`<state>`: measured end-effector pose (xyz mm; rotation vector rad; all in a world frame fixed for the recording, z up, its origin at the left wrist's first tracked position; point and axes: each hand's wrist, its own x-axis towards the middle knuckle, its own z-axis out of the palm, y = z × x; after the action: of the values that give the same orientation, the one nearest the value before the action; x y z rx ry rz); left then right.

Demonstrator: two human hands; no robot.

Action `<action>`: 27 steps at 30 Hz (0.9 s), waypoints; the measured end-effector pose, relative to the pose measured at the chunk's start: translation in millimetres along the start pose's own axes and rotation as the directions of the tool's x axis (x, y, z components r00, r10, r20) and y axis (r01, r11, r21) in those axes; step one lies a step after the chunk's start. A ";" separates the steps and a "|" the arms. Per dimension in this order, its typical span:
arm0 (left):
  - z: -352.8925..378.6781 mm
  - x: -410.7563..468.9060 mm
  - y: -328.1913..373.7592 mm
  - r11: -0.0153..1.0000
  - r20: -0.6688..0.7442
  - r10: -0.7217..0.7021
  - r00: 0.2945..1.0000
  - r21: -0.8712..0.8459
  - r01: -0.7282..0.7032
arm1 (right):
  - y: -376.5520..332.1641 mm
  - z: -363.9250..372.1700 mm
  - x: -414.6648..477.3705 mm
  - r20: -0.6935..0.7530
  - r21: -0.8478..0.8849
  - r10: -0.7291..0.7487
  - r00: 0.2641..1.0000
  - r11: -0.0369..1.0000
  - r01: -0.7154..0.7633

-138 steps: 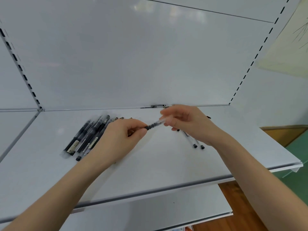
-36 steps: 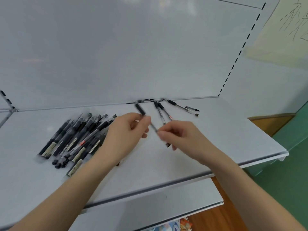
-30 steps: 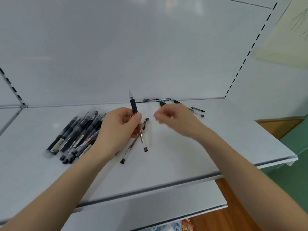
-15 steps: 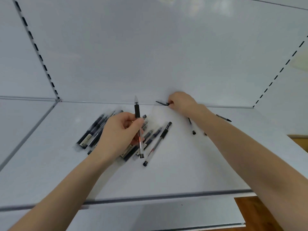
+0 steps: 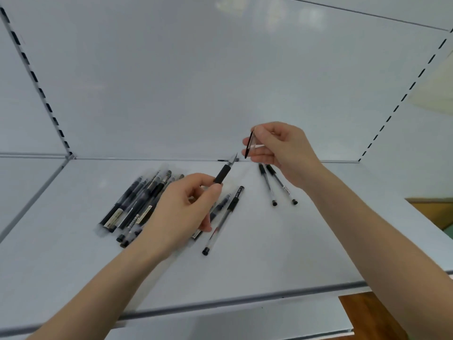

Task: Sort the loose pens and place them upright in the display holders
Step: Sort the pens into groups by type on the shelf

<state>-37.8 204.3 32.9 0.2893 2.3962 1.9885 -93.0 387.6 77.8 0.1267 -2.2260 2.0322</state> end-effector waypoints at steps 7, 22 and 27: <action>2.8 -7.9 5.3 0.997 0.032 0.078 0.996 0.009 -0.078 | -12.4 -0.4 -27.7 0.004 0.051 0.029 1.000 0.998 -0.029; 1.7 -14.0 7.5 0.993 0.028 0.116 0.993 0.002 -0.116 | -7.7 15.6 -51.2 0.025 0.074 -0.053 0.998 0.996 0.051; 1.6 -12.6 5.8 0.985 0.004 0.166 0.986 0.041 -0.166 | 4.4 22.0 -57.6 -0.007 0.108 -0.067 0.998 0.992 0.067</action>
<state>-24.4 205.0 36.9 0.5061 2.4918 2.0032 -37.4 364.8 63.0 0.2045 -2.0798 2.1155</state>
